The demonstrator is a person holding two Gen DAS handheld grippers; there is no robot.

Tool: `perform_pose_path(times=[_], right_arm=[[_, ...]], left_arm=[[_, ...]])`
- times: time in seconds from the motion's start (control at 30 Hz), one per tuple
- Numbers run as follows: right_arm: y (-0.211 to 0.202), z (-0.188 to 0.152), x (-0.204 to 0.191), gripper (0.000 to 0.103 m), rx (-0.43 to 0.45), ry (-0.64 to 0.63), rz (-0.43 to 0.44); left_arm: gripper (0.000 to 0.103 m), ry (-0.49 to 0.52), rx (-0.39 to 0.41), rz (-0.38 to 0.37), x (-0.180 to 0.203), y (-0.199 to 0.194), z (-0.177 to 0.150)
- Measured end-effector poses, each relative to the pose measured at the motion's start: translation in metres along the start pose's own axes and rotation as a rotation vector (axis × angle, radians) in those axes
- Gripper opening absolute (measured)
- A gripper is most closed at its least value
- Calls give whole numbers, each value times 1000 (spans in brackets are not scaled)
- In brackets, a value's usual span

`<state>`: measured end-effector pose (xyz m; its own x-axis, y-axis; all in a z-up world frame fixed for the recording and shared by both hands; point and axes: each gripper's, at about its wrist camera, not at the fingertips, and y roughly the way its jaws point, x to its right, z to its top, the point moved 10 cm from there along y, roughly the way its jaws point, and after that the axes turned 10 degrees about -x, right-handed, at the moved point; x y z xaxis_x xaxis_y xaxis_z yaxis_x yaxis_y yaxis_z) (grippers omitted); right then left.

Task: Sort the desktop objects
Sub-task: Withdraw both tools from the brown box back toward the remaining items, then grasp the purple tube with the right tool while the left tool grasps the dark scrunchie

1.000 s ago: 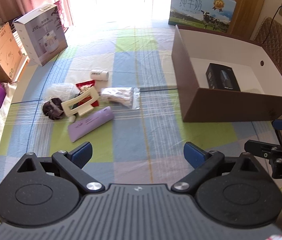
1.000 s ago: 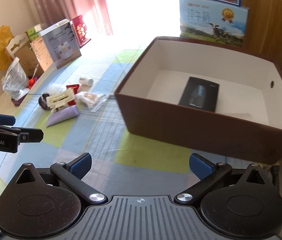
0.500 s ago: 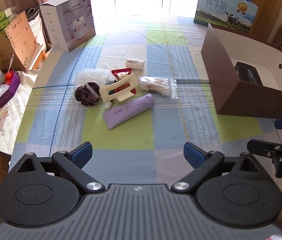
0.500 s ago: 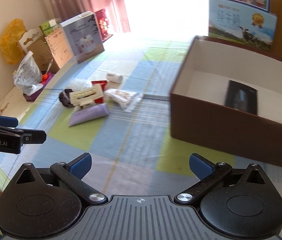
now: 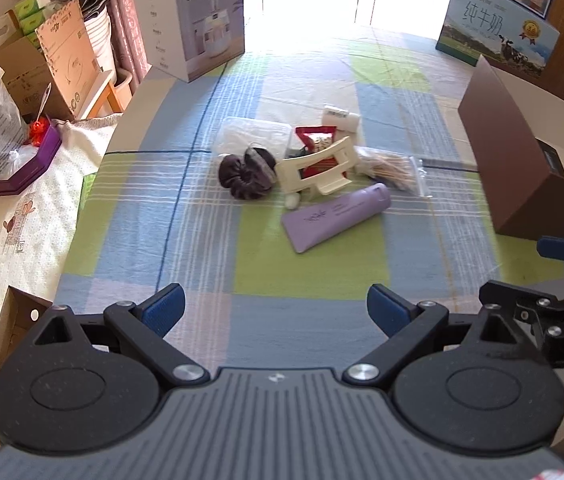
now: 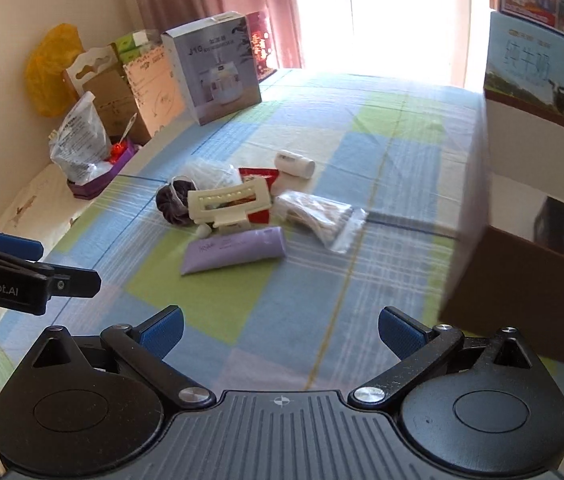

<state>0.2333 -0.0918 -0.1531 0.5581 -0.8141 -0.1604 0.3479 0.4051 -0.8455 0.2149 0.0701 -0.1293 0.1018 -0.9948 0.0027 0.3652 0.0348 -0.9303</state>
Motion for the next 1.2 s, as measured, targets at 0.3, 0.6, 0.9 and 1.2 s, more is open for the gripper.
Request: perform_pose_path(times=[0.3, 0.6, 0.9, 1.2], right_arm=[[38, 23, -28, 86, 20, -170, 35], [80, 50, -32, 66, 7, -279, 50], [123, 61, -35, 66, -89, -433, 100], [117, 32, -44, 36, -177, -514, 174]], left_arm=[[96, -9, -4, 18, -41, 23, 12], [96, -31, -26, 35, -69, 47, 28], [96, -37, -59, 40, -77, 68, 38], [96, -63, -77, 46, -88, 73, 37]])
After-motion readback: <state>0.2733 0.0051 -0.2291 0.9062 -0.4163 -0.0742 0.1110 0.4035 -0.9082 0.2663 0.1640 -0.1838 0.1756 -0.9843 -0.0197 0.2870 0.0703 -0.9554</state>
